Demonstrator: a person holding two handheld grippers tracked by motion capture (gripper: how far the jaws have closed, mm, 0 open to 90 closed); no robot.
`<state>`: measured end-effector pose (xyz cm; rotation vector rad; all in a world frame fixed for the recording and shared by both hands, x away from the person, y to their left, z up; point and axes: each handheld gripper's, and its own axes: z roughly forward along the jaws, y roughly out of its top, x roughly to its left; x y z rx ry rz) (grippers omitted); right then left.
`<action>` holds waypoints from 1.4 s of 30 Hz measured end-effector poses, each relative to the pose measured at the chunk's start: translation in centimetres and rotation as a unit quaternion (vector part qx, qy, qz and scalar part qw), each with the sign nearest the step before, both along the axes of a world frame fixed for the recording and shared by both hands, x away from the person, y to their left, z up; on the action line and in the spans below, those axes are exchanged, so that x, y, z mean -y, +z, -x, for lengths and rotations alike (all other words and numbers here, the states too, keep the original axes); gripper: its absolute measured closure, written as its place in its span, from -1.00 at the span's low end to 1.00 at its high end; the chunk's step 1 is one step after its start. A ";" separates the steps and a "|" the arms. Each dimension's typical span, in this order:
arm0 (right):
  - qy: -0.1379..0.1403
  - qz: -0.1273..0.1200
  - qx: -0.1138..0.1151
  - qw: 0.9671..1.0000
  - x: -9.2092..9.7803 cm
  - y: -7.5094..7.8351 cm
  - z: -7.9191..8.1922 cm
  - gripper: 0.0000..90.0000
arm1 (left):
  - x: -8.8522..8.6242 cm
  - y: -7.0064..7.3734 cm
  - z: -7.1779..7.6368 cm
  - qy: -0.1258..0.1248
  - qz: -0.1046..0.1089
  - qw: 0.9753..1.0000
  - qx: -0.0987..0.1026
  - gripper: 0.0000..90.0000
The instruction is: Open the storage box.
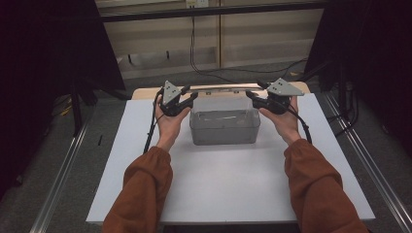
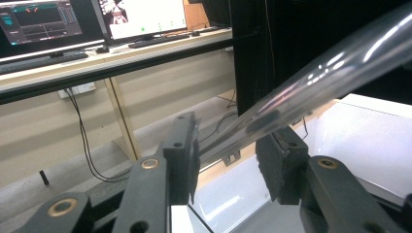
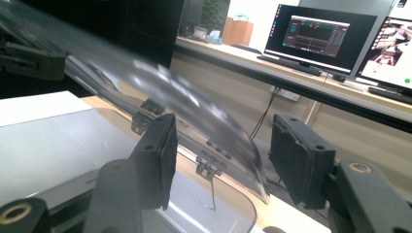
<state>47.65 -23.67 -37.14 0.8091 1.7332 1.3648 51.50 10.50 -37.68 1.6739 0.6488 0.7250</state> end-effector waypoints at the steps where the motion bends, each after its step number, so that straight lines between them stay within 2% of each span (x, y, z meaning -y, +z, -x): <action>1: 0.000 0.000 0.000 1.000 0.0 0.0 0.0 -0.05 | 0.0 0.0 0.0 0.000 0.000 1.000 -0.001 0.34; 3: 0.003 0.005 -0.008 1.000 0.0 -0.1 -0.3 -0.05 | 0.0 0.1 -0.1 -0.001 0.002 1.000 -0.004 0.35; 8: 0.006 0.004 -0.010 1.000 -0.2 -0.1 -0.9 0.05 | -0.1 0.2 -0.4 0.002 0.000 1.000 -0.002 0.38; 15: -0.002 -0.004 -0.014 1.000 0.2 -0.8 -1.8 0.13 | -0.1 0.1 -0.8 0.004 0.012 1.000 -0.004 0.41; 22: -0.006 -0.001 -0.013 1.000 0.4 -0.8 -2.3 0.27 | 0.0 0.0 -1.2 0.007 0.008 1.000 -0.007 0.43; 28: -0.014 0.000 -0.015 1.000 0.6 -0.9 -3.0 0.22 | 0.0 0.2 -1.5 0.007 0.005 1.000 -0.007 0.47; 36: -0.010 -0.004 -0.020 1.000 0.6 -1.0 -3.4 0.34 | 0.1 -0.1 -2.2 0.009 -0.003 1.000 -0.008 0.48; 39: -0.010 -0.009 -0.019 1.000 0.7 -1.1 -3.6 0.34 | 0.1 -0.4 -2.5 0.015 -0.009 1.000 -0.008 0.45; 42: -0.009 -0.011 -0.022 1.000 0.8 -1.1 -3.7 0.35 | 0.0 -0.6 -2.8 0.021 -0.001 1.000 -0.015 0.34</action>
